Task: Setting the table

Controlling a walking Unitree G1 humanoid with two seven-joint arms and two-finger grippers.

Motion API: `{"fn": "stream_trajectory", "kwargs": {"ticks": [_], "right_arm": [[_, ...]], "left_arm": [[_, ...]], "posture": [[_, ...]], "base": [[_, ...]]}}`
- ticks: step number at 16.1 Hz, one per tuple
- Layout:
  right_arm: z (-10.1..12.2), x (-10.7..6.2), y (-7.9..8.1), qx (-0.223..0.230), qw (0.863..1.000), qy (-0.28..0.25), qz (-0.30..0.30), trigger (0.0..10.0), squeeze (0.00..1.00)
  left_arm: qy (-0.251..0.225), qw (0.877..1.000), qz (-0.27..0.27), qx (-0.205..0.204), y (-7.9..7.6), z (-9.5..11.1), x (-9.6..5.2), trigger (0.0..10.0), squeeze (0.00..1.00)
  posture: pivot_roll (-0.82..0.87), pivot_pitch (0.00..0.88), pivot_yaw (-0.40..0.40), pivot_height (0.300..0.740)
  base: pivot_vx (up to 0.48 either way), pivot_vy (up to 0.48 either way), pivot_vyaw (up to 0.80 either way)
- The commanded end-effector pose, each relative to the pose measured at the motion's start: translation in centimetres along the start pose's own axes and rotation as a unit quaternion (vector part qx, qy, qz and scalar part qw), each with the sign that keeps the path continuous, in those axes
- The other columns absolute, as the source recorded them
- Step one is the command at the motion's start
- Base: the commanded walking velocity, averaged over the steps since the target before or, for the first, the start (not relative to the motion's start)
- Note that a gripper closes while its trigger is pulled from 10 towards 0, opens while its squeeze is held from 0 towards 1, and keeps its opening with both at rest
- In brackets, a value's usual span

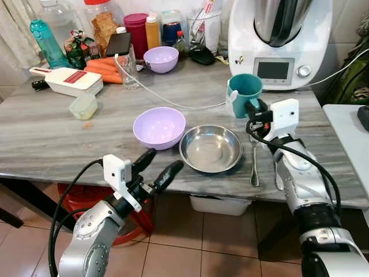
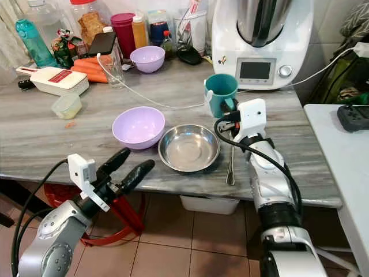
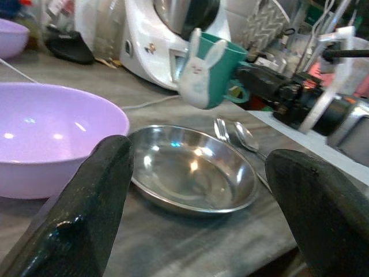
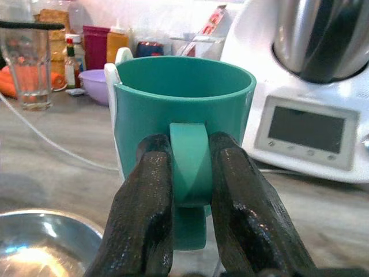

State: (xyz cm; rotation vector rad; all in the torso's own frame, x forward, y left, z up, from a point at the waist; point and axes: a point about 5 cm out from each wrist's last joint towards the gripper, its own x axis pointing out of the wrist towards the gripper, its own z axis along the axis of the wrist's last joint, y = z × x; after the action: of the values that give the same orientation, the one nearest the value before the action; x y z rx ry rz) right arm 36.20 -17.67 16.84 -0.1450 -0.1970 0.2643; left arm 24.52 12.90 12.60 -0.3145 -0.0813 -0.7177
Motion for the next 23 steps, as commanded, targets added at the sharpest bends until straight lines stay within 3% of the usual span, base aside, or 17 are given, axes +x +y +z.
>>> {"fn": "stream_trajectory", "kwargs": {"ticks": [1,14,15,16,23], "right_arm": [[0.4,0.5,0.4,0.005,1.000,-0.015,0.010,10.0,0.00],[-2.0,0.7,1.2,0.019,0.999,0.016,0.031,10.0,0.00],[-2.1,0.8,1.1,0.021,0.999,0.018,0.026,10.0,0.90],[-2.1,0.8,1.0,0.020,0.999,0.018,0.022,10.0,1.00],[-1.1,0.7,0.5,0.013,1.000,-0.015,0.011,10.0,1.00]], "left_arm": [[0.004,1.000,-0.008,0.001,-0.2,0.2,-0.3,10.0,0.00],[0.018,1.000,-0.020,-0.008,-0.7,0.3,-0.8,10.0,0.00],[0.019,1.000,-0.020,-0.008,-0.7,0.3,-0.8,10.0,0.00],[0.020,1.000,-0.021,-0.010,-0.8,0.3,-0.8,10.0,0.00],[0.025,0.999,-0.038,-0.021,-0.8,0.0,-0.3,10.0,0.00]], "posture": [[-0.07,0.102,0.085,0.740],[-0.05,0.119,0.091,0.740],[-0.04,0.122,0.092,0.740],[-0.04,0.122,0.092,0.740],[-0.06,0.100,0.089,0.740]], "base": [[0.000,0.000,0.00],[0.000,0.000,0.00],[0.000,0.000,0.00],[0.000,0.000,0.00],[0.000,0.000,0.00]]}}
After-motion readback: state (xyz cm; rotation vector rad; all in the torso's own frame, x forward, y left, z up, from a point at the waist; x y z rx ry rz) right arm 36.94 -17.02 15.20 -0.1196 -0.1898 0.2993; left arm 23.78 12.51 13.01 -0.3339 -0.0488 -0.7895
